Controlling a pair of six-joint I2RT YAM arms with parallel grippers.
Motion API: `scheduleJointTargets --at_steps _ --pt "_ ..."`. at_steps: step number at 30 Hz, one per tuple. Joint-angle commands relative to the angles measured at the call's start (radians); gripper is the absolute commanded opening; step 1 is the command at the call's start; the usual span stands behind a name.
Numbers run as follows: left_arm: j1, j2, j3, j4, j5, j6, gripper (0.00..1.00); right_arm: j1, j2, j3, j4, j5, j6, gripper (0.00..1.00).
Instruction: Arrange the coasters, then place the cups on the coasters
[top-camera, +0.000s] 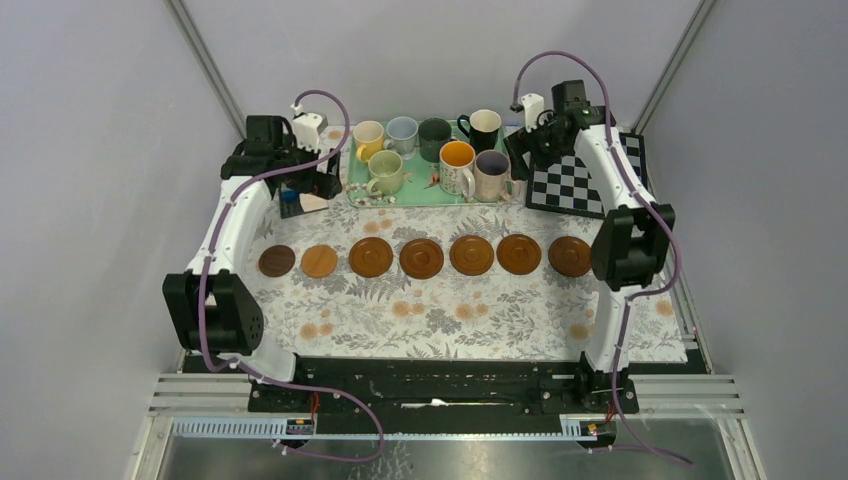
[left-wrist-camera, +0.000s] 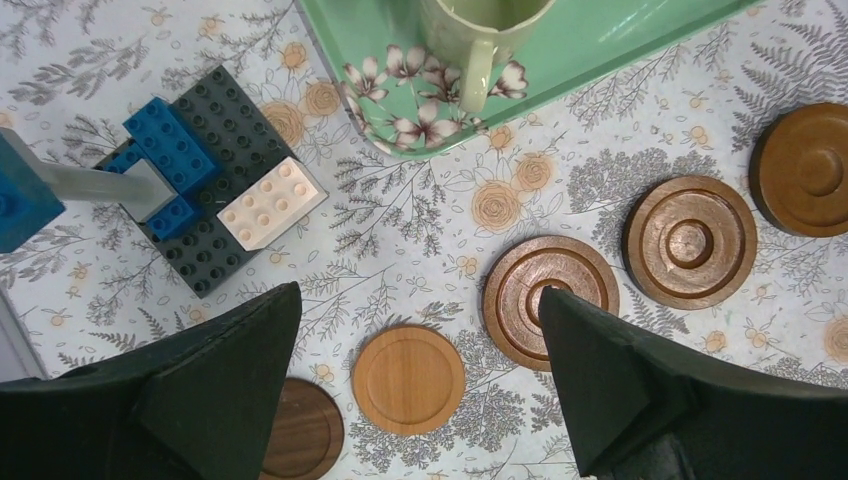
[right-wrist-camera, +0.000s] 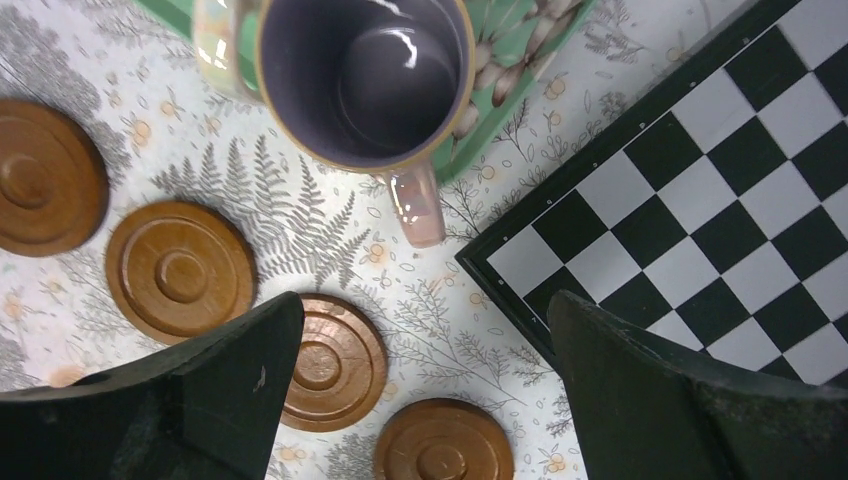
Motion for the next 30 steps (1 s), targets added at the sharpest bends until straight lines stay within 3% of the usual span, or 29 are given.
scheduleJointTargets --at_steps 1,8,15,21,30 --pt "0.003 0.038 0.04 0.042 -0.018 0.009 0.99 -0.008 0.086 0.125 -0.162 -0.045 -0.128 1.0" --pt "0.003 0.105 0.036 0.091 0.058 -0.072 0.99 0.003 0.235 0.228 -0.095 -0.07 -0.119 0.95" --pt "0.003 0.075 0.0 0.084 -0.026 -0.054 0.99 0.062 0.308 0.264 -0.081 -0.019 -0.254 0.82" --pt "0.002 0.05 -0.011 0.083 -0.046 -0.021 0.99 0.085 0.35 0.265 -0.068 0.029 -0.263 0.68" --pt "0.003 0.053 -0.019 0.109 -0.039 -0.032 0.99 0.089 0.332 0.156 0.038 0.025 -0.248 0.57"
